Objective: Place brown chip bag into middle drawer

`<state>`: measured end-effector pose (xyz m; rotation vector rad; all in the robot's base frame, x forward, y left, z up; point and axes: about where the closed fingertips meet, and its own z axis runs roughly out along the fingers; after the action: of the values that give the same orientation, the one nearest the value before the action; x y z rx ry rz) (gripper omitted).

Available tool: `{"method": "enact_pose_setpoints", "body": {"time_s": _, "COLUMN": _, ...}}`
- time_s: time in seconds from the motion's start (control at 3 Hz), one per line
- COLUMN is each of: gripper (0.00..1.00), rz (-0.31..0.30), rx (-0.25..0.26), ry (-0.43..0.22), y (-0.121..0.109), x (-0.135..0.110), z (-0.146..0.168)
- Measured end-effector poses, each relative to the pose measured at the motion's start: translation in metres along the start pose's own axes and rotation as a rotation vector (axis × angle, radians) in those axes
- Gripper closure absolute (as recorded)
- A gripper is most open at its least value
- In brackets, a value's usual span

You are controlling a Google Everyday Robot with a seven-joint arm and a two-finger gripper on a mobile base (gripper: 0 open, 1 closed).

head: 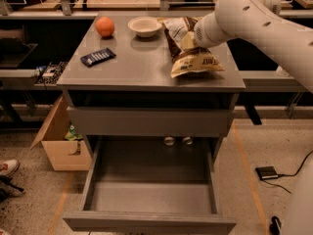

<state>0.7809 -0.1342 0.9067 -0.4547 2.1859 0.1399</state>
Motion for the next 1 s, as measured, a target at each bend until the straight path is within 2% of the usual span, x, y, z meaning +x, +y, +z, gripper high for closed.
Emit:
{"method": "enact_pose_setpoints", "body": {"time_s": 0.33, "gripper": 1.00, "rz": 0.000, "rx": 0.034, "ry": -0.004, "y": -0.005, "x": 0.005, "z": -0.041}}
{"method": "enact_pose_setpoints", "body": {"time_s": 0.67, "gripper": 1.00, "rz": -0.020, "rx": 0.060, "ry": 0.020, "y": -0.010, "x": 0.008, "z": -0.084}}
{"method": "enact_pose_setpoints", "body": {"time_s": 1.0, "gripper": 1.00, "rz": -0.020, "rx": 0.060, "ry": 0.020, "y": -0.010, "x": 0.008, "z": -0.084}}
